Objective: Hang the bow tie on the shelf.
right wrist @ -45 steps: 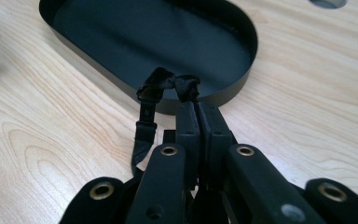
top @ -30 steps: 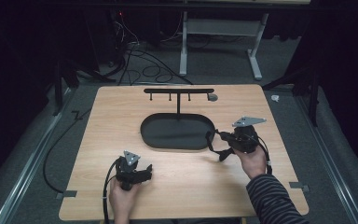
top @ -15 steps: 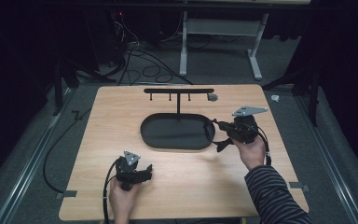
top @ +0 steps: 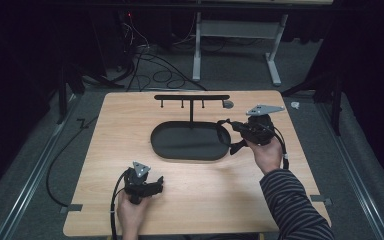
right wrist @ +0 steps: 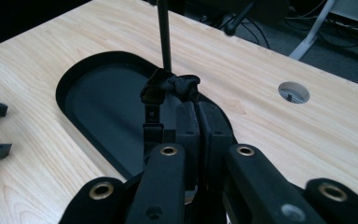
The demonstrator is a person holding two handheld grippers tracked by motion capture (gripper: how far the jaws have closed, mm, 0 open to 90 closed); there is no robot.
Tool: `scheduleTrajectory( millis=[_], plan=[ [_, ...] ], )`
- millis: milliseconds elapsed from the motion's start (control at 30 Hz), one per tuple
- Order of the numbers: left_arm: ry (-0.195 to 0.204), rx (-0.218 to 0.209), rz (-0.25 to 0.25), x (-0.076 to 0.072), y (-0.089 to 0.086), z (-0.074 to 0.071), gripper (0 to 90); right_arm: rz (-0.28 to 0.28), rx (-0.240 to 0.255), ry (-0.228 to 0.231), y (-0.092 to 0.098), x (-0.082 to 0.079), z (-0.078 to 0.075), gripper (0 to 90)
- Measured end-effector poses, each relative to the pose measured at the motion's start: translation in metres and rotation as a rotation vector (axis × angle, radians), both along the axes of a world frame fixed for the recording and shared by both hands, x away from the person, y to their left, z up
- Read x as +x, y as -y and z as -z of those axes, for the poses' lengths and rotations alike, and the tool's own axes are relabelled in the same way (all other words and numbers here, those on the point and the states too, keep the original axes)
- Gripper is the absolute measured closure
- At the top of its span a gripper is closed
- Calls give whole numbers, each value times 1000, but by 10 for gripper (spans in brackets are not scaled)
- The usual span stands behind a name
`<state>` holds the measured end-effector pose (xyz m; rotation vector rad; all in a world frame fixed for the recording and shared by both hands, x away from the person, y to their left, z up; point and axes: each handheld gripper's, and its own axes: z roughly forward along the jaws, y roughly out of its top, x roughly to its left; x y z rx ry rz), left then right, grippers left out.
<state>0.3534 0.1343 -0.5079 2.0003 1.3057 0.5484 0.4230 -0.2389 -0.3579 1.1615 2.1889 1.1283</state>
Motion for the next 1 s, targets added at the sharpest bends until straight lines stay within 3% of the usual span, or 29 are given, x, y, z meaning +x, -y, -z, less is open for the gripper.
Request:
scheduleTrajectory(
  millis=[1000],
  plan=[
    [1,-1,-1,0,0,0,165,18,24,24,-6,24,-17,892]
  ],
)
